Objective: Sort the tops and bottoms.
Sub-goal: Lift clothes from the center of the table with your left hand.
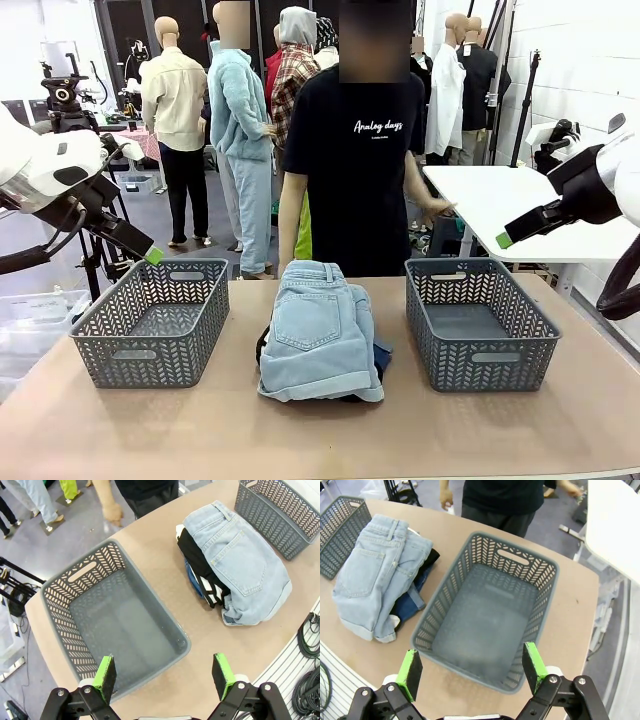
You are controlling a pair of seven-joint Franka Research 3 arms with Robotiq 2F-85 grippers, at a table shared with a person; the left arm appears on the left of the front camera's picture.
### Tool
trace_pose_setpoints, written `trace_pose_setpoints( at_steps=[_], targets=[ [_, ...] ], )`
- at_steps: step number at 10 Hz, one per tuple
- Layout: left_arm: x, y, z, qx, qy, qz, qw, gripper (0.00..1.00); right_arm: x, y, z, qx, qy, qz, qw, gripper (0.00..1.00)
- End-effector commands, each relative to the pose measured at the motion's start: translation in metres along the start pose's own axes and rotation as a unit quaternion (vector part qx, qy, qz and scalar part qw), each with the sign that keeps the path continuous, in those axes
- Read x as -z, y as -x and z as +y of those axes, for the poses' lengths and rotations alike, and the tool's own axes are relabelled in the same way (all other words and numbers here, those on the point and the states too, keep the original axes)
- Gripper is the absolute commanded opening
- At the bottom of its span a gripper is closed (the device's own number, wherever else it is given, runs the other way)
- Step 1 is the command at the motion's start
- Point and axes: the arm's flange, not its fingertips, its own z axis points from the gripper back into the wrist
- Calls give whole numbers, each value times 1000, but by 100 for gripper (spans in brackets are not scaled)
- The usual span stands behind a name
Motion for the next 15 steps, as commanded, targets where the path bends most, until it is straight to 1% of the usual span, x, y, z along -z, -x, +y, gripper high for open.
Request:
trace_pose_setpoints(
  at_steps=[1, 15],
  targets=[
    [-2, 1, 2, 5, -2, 0, 1000, 100, 1, 0, 2, 8, -3, 1, 1000, 100],
    [-2, 1, 2, 5, -2, 0, 1000, 100, 1, 0, 2, 8, -3, 1, 1000, 100]
  ],
)
